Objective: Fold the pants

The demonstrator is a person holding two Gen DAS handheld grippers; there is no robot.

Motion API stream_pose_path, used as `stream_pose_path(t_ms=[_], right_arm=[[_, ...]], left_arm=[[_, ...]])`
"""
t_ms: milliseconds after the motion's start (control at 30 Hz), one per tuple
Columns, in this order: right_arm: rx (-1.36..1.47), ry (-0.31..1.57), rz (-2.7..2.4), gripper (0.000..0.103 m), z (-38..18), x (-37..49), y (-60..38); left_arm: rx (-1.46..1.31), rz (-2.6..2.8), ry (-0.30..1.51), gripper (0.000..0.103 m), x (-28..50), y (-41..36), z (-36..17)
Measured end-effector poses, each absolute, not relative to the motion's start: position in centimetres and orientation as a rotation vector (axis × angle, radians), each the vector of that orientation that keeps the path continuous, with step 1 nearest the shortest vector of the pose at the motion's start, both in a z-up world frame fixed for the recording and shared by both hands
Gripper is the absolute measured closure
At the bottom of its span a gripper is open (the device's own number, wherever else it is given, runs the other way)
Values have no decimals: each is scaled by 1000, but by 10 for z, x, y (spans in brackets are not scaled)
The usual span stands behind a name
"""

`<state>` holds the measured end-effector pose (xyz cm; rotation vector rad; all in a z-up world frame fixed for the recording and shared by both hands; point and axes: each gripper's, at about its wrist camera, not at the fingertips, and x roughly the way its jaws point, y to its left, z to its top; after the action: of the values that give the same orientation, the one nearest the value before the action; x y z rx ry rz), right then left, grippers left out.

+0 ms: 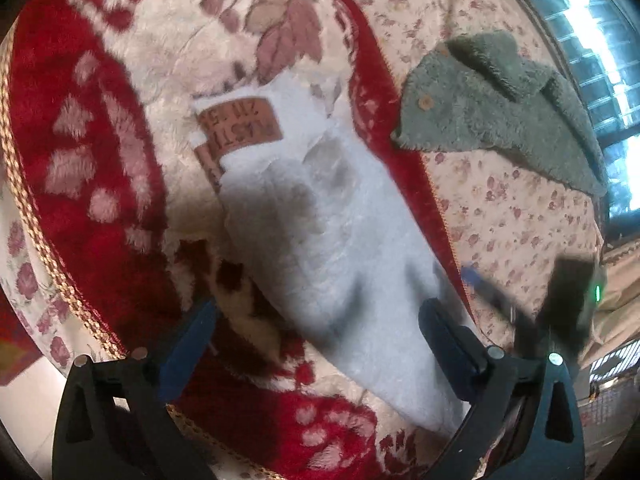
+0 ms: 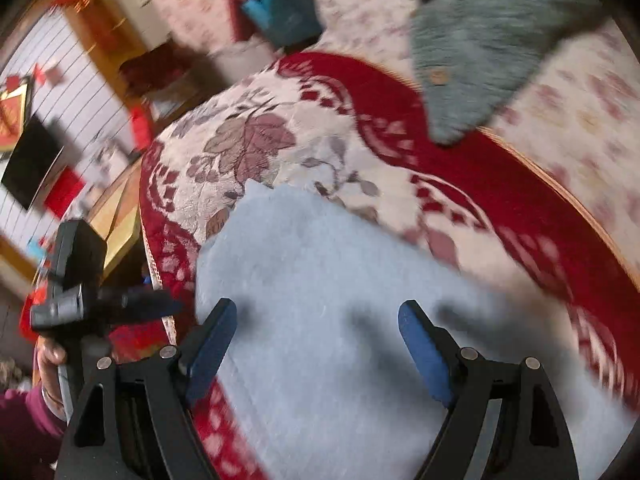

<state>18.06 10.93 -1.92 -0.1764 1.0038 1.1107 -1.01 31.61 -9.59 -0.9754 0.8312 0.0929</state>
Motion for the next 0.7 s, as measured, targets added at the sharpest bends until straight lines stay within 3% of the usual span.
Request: stream_pose_path(t_ms=[267, 600, 667, 700], right_arm=[[-224, 1102, 1382, 16, -47, 257, 191], [-414, 1232, 1692, 17, -91, 254, 267], [-563, 1219, 1713, 39, -102, 234, 282], [-588, 1224, 1706, 40, -108, 230, 287]], left_arm=[[-1031, 144, 777, 2, -2, 320, -114], [-1032, 148, 757, 0, 6, 321, -122], [-1013, 155, 767, 0, 12, 319, -122], [-997, 159, 770, 0, 13, 317, -121]])
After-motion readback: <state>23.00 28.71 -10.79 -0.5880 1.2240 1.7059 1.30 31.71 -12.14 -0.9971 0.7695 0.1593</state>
